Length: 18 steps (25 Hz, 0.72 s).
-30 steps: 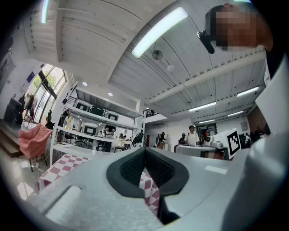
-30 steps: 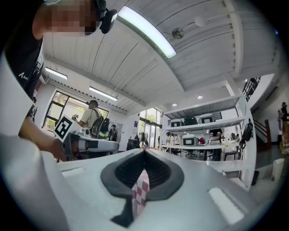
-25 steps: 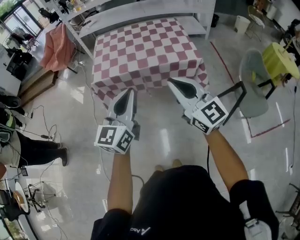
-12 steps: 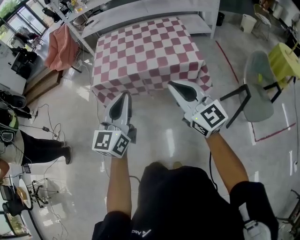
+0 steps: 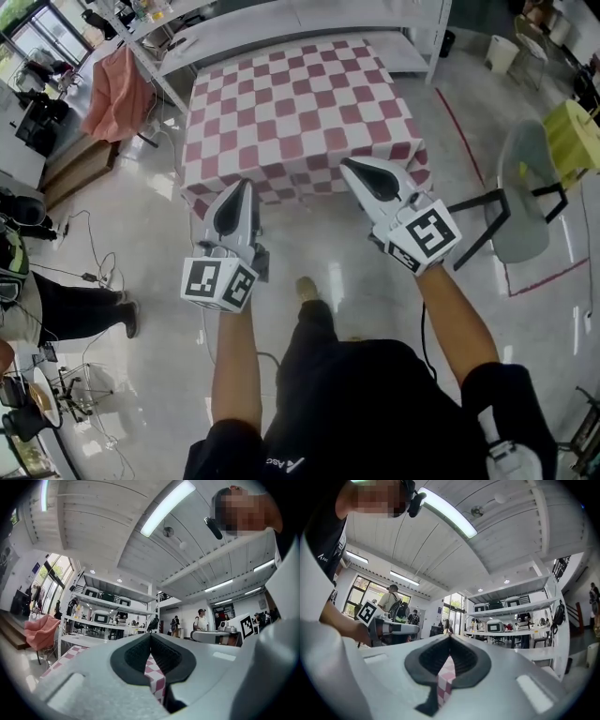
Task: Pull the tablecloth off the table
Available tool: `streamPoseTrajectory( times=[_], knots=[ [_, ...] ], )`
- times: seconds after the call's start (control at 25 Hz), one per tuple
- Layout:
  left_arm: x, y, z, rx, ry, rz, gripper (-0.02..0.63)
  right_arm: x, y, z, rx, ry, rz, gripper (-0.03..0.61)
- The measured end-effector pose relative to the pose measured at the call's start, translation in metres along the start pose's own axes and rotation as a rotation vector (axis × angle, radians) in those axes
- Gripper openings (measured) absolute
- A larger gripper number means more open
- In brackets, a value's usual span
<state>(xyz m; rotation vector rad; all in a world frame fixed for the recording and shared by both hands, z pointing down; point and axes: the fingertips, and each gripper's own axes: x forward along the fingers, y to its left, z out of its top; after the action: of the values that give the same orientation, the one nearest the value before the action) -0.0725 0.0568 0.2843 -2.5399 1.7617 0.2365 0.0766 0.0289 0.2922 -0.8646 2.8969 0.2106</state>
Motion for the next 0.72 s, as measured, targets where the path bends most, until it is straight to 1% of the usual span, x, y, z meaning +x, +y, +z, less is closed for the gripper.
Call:
streamPoseTrajectory(
  times=[0.24, 0.36, 0.52, 0.72],
  knots=[
    [0.068, 0.086, 0.002, 0.032, -0.012, -0.040, 0.011, 0.095, -0.041, -0.012, -0.027, 0.030, -0.039, 0.002],
    [0.102, 0.130, 0.001, 0.027, -0.003, -0.060, 0.011, 0.142, -0.061, -0.020, -0.039, 0.045, -0.071, 0.002],
    [0.139, 0.178, -0.013, 0.005, 0.003, -0.100, 0.011, 0.193, -0.082, -0.037, -0.046, 0.069, -0.102, 0.002],
    [0.178, 0.221, -0.035, -0.010, 0.044, -0.140, 0.011, 0.241, -0.111, -0.065, -0.038, 0.124, -0.144, 0.002]
  ],
)
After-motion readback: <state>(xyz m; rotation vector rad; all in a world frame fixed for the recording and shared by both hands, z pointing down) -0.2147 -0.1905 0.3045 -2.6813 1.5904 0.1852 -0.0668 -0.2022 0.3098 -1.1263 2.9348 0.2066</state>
